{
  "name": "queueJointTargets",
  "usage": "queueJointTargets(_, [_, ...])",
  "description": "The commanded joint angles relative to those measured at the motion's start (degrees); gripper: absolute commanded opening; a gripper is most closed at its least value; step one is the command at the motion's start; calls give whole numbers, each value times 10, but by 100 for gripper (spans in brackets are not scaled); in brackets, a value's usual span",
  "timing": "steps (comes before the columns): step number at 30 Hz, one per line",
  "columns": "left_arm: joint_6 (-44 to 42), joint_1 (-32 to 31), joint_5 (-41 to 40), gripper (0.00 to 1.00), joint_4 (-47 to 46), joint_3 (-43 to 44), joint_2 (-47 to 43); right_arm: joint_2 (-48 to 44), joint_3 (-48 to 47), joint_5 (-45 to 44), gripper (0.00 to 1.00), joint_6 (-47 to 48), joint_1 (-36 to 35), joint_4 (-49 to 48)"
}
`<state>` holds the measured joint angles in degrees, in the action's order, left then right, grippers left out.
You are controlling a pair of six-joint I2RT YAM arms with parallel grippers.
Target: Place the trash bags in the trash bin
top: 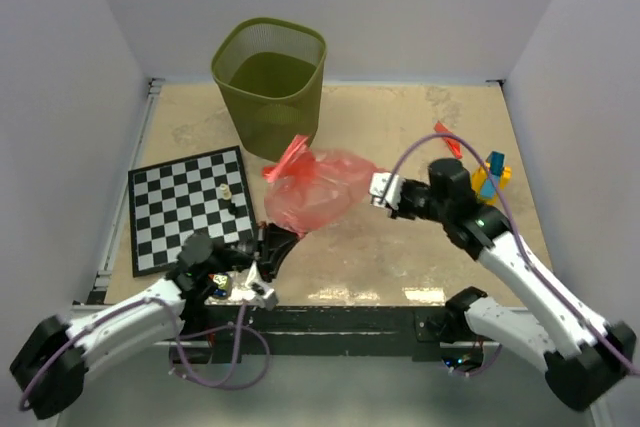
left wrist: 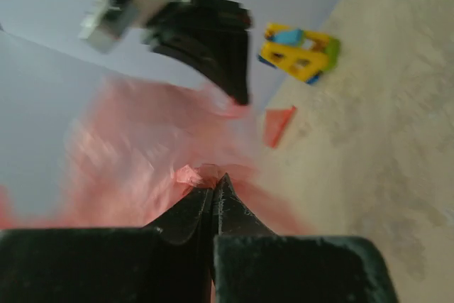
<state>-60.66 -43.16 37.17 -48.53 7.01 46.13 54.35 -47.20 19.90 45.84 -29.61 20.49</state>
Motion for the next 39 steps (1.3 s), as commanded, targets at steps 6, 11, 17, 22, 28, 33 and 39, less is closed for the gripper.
queueJointTargets(6, [116,-9,-128,0,270,180,-120,-158,-81,-116,0,-219,-3,-43])
queueJointTargets(11, [229,-8,-296,0,298,258,-48,-71,-112,-180,0,-282,-3,-69])
queueJointTargets(17, [347,-1,-407,0,441,483,143,41,-149,-299,0,-299,25,-107])
queueJointTargets(22, [408,41,-363,0,505,760,322,286,-454,-246,0,-341,161,-99])
queueJointTargets(28, [325,87,-456,0,346,1155,572,657,-1235,-227,0,-337,174,-7])
queueJointTargets(33, [125,75,-287,0,1,1393,701,351,-797,-140,0,-230,92,-539])
queueJointTargets(39, [3,24,-221,0,-104,1078,569,265,-658,-195,0,-162,12,-547])
